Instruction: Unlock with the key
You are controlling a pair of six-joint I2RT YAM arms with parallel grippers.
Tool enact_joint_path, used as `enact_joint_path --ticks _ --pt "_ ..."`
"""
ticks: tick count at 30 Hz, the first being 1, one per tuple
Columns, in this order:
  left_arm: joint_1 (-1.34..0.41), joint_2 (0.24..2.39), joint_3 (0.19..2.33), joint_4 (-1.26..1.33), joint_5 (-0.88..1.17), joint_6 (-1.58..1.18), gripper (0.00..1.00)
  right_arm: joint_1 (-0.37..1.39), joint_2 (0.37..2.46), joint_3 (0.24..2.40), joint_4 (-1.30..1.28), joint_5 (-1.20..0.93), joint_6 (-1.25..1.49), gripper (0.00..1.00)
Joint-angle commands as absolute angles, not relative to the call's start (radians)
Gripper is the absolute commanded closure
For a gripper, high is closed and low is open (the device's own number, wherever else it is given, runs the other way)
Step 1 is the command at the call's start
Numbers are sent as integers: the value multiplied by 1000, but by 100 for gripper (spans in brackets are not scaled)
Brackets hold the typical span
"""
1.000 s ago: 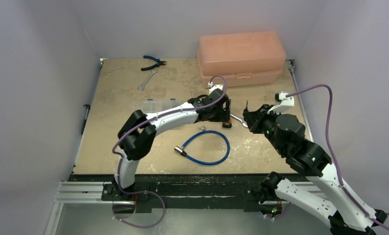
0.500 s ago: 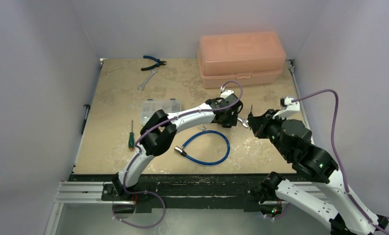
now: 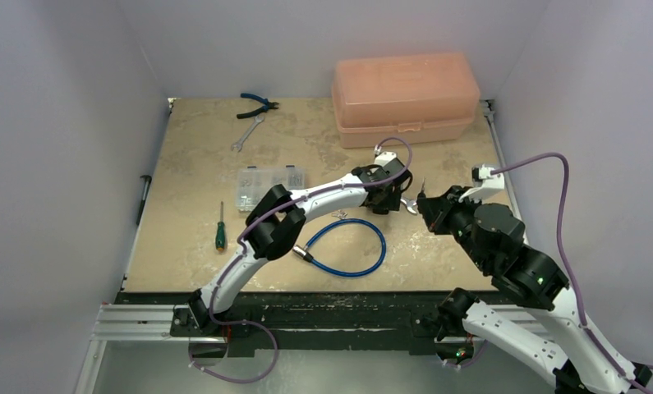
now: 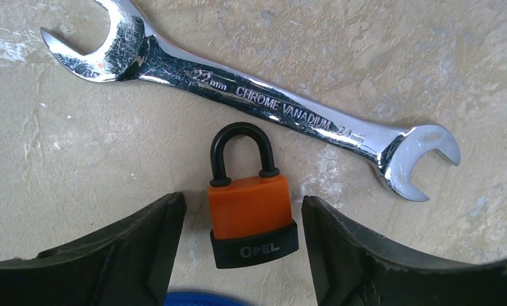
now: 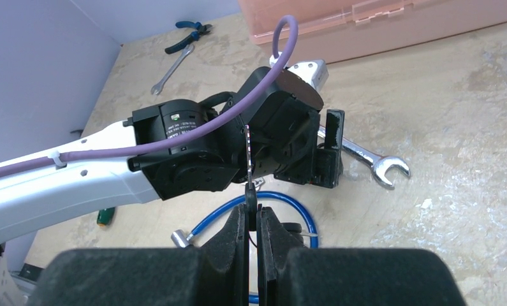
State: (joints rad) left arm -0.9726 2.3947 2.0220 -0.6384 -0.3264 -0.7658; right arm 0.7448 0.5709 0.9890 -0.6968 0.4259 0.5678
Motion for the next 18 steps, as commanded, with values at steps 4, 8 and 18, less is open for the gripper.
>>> enact_joint_path --ticks 4,8,18 --pt "-989 2426 2096 -686 -396 -770 32 742 559 979 -693 420 572 100" --pt "-1000 2448 2133 -723 -431 -774 37 742 557 979 -692 420 571 100" --pt "-1016 2447 2089 -757 -446 -814 31 742 551 985 -708 420 573 100"
